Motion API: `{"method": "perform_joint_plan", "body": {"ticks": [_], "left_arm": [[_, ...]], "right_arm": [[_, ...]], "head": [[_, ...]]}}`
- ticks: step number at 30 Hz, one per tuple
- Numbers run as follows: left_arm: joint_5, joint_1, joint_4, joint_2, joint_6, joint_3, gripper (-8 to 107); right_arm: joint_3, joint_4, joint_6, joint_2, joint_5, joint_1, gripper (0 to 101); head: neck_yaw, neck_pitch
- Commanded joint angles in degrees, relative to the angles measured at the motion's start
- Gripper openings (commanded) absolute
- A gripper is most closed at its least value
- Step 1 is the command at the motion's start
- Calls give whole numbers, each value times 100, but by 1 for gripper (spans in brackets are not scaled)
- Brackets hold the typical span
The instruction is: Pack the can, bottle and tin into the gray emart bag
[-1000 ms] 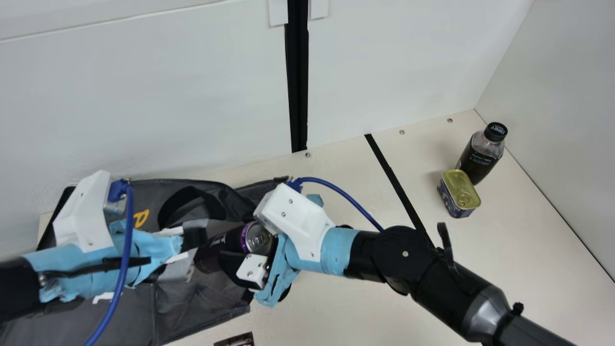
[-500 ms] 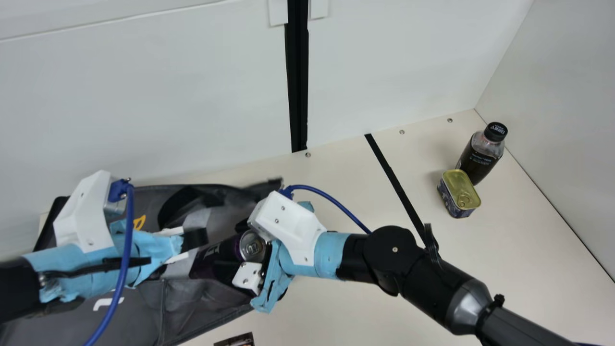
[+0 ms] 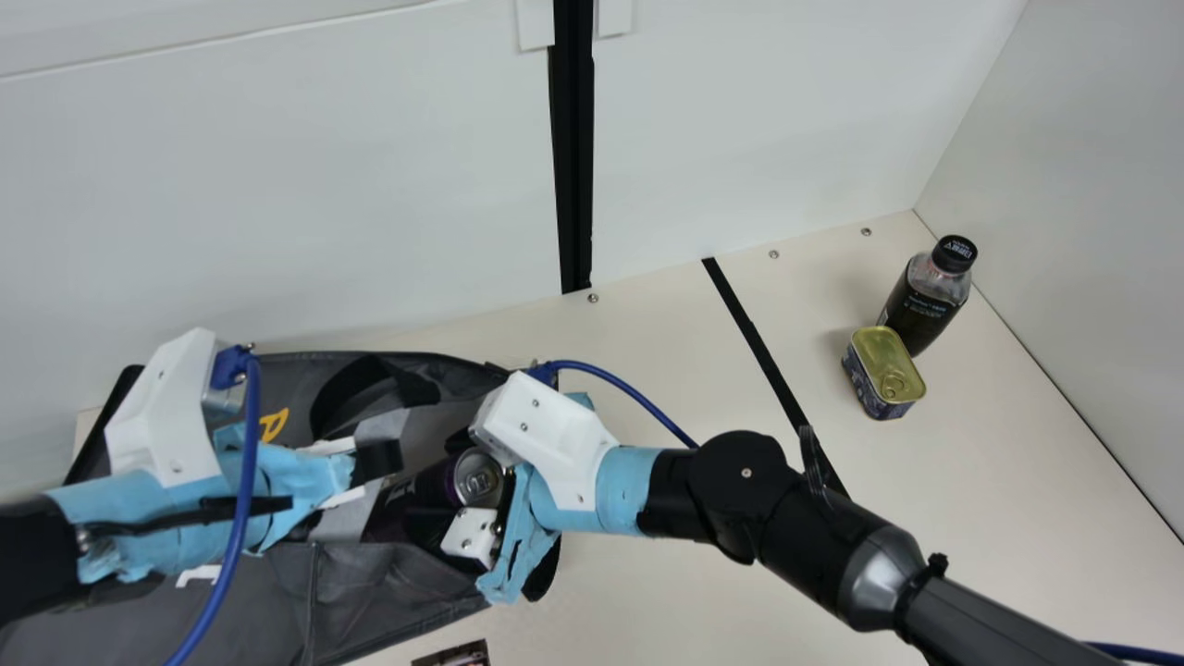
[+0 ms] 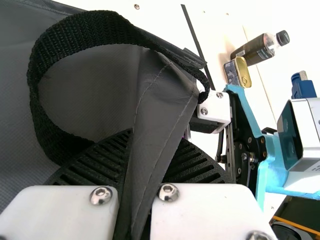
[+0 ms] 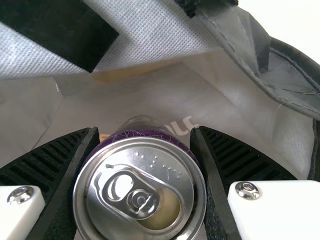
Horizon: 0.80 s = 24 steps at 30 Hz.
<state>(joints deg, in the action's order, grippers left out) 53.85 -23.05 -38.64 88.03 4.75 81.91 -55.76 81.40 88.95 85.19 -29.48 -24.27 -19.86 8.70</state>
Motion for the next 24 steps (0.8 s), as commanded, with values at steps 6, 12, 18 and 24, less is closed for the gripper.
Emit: {"method": "perform_joint_plan", "body": {"ticks": [6, 12, 18, 24], "left_arm": [[0, 0, 0, 0, 0, 0, 10], [0, 0, 0, 0, 0, 0, 10], [0, 0, 0, 0, 0, 0, 10], [0, 0, 0, 0, 0, 0, 10]], "right_arm": [[-38, -94, -43, 40, -10, 13, 40], [-62, -192, -127, 40, -4, 13, 60], [-75, -305, -236, 10, 33, 3, 80], [-67, -432, -389, -59, 107, -30, 91]], "head": [[-14, 130], [-14, 130], [-14, 130], [-14, 130]]}}
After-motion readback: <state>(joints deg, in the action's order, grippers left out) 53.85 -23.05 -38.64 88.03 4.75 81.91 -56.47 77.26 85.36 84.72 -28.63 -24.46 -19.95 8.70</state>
